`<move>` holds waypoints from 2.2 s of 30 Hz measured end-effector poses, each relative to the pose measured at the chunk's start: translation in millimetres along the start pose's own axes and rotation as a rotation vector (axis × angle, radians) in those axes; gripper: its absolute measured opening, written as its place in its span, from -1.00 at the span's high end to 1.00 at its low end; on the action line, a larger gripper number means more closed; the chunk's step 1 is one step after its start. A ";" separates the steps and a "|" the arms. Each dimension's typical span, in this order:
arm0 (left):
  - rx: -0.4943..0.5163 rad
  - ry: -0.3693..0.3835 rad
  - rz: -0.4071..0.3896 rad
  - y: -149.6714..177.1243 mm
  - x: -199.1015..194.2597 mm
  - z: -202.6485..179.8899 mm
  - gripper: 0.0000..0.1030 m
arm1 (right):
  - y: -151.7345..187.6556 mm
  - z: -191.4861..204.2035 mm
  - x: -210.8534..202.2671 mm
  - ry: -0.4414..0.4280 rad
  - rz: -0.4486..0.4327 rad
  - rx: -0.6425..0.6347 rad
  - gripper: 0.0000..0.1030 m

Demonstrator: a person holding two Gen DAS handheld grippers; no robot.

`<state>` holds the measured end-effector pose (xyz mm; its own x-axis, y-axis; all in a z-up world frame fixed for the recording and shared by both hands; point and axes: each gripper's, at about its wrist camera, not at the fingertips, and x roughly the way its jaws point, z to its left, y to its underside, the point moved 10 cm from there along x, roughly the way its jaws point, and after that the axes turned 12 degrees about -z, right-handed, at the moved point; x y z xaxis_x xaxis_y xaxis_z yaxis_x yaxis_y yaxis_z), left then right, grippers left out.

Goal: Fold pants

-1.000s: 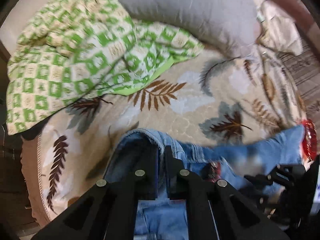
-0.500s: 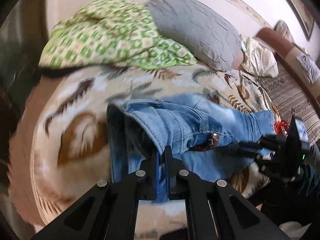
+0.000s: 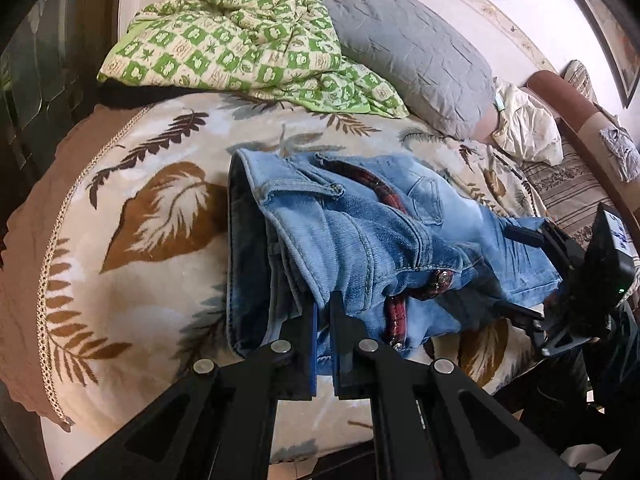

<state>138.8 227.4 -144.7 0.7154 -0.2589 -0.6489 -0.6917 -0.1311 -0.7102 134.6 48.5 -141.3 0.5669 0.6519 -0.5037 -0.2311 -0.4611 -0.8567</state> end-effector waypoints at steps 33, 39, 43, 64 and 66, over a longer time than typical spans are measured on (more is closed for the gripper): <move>-0.054 -0.114 0.058 57.9 25.4 36.4 0.81 | 43.0 52.3 51.2 0.185 0.107 -0.303 -0.42; -0.065 -0.235 -0.060 36.1 -14.9 53.7 -0.86 | 30.8 22.5 15.9 0.202 0.060 -0.170 -0.85; -0.061 -0.241 -0.124 9.4 -32.9 43.5 -0.86 | 33.8 7.9 -8.0 0.224 0.041 -0.122 -0.86; 0.534 0.236 0.000 -52.4 89.5 -224.9 -0.87 | 107.7 -124.0 -173.4 0.540 -0.029 0.569 -0.86; 0.598 0.296 0.044 -52.1 112.2 -265.2 -0.87 | 125.4 -133.2 -193.7 0.590 -0.042 0.653 -0.86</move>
<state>228.9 -48.6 -108.2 0.5717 -0.5148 -0.6389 -0.4843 0.4168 -0.7692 101.1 -215.8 -136.4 0.8594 0.1601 -0.4856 -0.5045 0.1107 -0.8563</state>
